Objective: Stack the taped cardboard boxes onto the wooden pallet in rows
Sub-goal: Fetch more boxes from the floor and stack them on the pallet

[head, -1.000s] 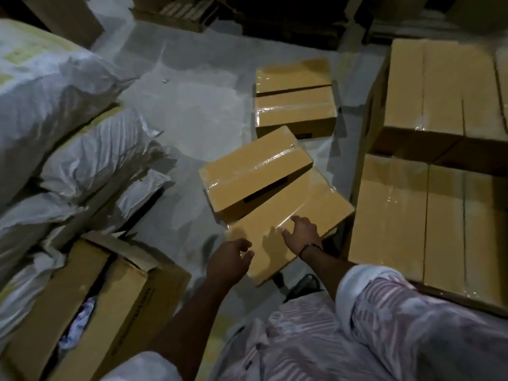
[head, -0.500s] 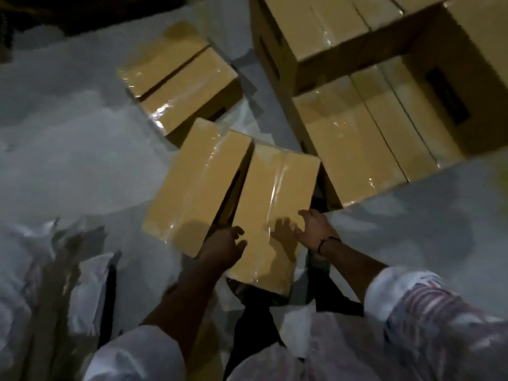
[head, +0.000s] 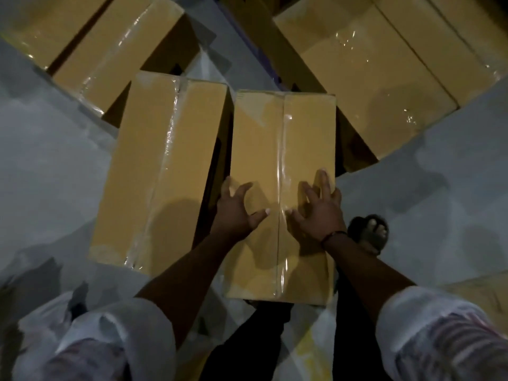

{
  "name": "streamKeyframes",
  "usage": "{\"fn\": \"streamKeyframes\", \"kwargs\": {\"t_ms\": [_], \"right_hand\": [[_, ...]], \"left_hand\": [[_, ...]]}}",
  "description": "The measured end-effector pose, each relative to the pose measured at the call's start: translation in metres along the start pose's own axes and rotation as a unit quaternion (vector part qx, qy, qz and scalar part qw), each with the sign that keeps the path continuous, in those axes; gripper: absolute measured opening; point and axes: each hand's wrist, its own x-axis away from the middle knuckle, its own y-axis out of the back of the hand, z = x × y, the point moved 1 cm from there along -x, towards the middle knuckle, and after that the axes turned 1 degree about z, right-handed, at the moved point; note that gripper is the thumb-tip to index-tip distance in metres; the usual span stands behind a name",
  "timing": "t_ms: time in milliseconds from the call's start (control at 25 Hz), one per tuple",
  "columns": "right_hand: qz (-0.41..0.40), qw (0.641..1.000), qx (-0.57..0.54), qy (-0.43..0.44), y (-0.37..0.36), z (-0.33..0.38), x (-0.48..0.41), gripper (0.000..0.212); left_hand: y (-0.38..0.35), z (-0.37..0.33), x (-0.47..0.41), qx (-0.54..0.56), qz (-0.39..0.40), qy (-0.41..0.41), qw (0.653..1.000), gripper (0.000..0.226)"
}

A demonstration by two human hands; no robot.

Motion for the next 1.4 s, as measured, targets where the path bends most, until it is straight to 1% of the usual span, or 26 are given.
{"fn": "streamKeyframes", "kwargs": {"t_ms": [80,160,240,320,440,520,640,720,880,1000,1200,1400], "right_hand": [[-0.018,1.000,-0.015,0.004,-0.002,-0.006,-0.002,0.078],[-0.018,0.999,-0.033,-0.004,0.006,-0.007,0.004,0.076],[-0.020,0.999,-0.043,0.001,0.023,-0.001,0.021,0.077],[-0.040,0.998,-0.039,0.013,0.054,0.007,0.049,0.077],[-0.078,0.996,-0.036,0.006,0.113,0.021,0.094,0.071],[-0.080,0.996,-0.047,0.002,0.163,0.027,0.121,0.070],[-0.075,0.996,-0.056,0.014,0.234,0.024,0.157,0.071],[-0.090,0.994,-0.047,0.026,0.283,0.012,0.182,0.070],[-0.136,0.989,-0.031,0.054,0.364,-0.030,0.217,0.065],[-0.175,0.982,-0.032,0.064,0.411,-0.065,0.229,0.066],[-0.230,0.972,-0.028,0.048,0.467,-0.106,0.239,0.065],[-0.260,0.965,-0.029,0.032,0.494,-0.129,0.225,0.065]], "left_hand": [[-0.008,0.000,-0.001,0.027,-0.019,0.010,0.999,0.090],[-0.008,-0.007,0.003,0.019,-0.016,0.023,0.999,0.094],[0.002,-0.026,0.021,-0.029,-0.005,0.016,0.999,0.097],[0.023,-0.060,0.051,-0.079,-0.018,-0.011,0.997,0.097],[0.057,-0.110,0.097,-0.185,-0.086,-0.035,0.978,0.103],[0.082,-0.153,0.128,-0.218,-0.129,-0.042,0.966,0.104],[0.110,-0.221,0.173,-0.210,-0.112,-0.020,0.971,0.104],[0.120,-0.267,0.205,-0.195,-0.113,-0.033,0.974,0.102],[0.112,-0.348,0.248,-0.174,-0.162,-0.058,0.970,0.097],[0.099,-0.403,0.261,-0.173,-0.205,-0.085,0.960,0.094],[0.078,-0.478,0.263,-0.145,-0.251,-0.101,0.952,0.098],[0.066,-0.522,0.234,-0.145,-0.281,-0.105,0.943,0.108]]}}
